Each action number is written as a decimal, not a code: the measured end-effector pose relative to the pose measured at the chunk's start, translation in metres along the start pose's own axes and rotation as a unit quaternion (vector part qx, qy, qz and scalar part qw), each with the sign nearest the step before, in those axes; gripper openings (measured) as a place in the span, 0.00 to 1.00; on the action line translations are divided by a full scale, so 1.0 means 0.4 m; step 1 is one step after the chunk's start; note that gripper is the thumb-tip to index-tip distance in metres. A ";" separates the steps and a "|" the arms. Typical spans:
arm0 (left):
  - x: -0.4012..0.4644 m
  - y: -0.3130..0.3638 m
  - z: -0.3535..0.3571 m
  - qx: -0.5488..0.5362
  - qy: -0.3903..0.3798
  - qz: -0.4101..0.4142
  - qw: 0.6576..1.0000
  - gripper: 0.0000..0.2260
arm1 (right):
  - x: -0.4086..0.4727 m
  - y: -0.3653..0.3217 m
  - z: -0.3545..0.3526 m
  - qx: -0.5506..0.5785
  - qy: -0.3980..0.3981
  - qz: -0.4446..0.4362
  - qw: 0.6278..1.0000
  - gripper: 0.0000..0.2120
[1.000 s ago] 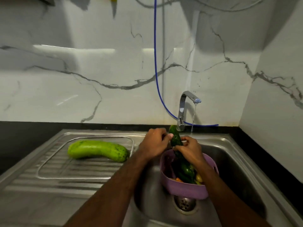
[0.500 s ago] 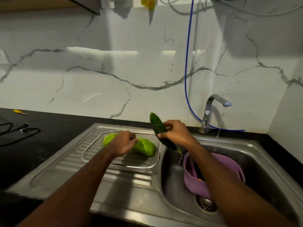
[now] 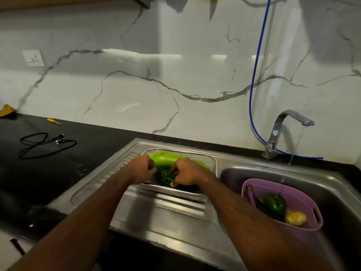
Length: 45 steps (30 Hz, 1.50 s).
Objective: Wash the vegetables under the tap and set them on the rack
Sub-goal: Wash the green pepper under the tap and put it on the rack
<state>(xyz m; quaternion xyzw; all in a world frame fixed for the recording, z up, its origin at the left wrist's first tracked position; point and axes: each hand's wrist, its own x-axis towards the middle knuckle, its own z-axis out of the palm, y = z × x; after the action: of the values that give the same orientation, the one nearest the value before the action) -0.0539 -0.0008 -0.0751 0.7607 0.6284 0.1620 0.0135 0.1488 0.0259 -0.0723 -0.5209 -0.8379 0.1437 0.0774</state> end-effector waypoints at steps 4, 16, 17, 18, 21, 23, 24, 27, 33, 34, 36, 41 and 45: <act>0.002 0.014 0.012 -0.016 0.007 -0.003 1.000 0.17 | 0.007 -0.005 0.020 -0.014 0.025 -0.003 1.000 0.27; 0.125 0.291 0.036 -0.069 0.083 0.074 0.991 0.17 | -0.127 0.225 -0.088 0.145 0.260 0.075 0.952 0.11; 0.143 0.346 0.049 -0.079 0.086 0.090 0.989 0.16 | -0.149 0.275 -0.097 0.154 0.280 0.098 0.943 0.10; 0.159 0.396 0.059 -0.092 0.092 0.104 0.986 0.15 | -0.170 0.317 -0.104 0.163 0.293 0.119 0.935 0.10; 0.201 0.559 0.112 -0.137 0.105 0.145 0.974 0.13 | -0.235 0.457 -0.100 0.189 0.326 0.191 0.906 0.08; 0.221 0.648 0.176 -0.177 0.087 0.149 0.969 0.12 | -0.274 0.539 -0.086 0.197 0.342 0.229 0.890 0.08; 0.230 0.687 0.222 -0.200 0.072 0.146 0.966 0.11 | -0.294 0.579 -0.079 0.198 0.345 0.248 0.883 0.09; 0.239 0.757 0.372 -0.241 0.017 0.106 0.965 0.11 | -0.340 0.675 -0.043 0.187 0.333 0.300 0.874 0.10; 0.252 0.810 0.542 -0.298 -0.042 0.010 0.953 0.07 | -0.329 0.837 0.074 0.218 0.227 0.341 0.886 0.17; 0.256 0.809 0.559 -0.313 -0.044 -0.011 0.949 0.06 | -0.316 0.859 0.090 0.233 0.200 0.346 0.886 0.20; 0.264 0.802 0.575 -0.332 -0.046 -0.041 0.941 0.05 | -0.293 0.888 0.111 0.222 0.156 0.332 0.904 0.34; 0.272 0.808 0.588 -0.373 -0.056 -0.060 0.924 0.05 | -0.281 0.888 0.134 0.123 0.079 0.329 0.933 0.33; 0.262 0.818 0.600 -0.405 -0.085 -0.055 0.909 0.10 | -0.287 0.894 0.103 0.279 0.132 0.354 0.883 0.17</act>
<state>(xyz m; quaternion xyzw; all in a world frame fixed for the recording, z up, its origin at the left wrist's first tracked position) 0.3374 0.0751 -0.2050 0.6651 0.5464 0.3362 0.3822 0.4927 0.0653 -0.2239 -0.7541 -0.5048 0.3194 0.2730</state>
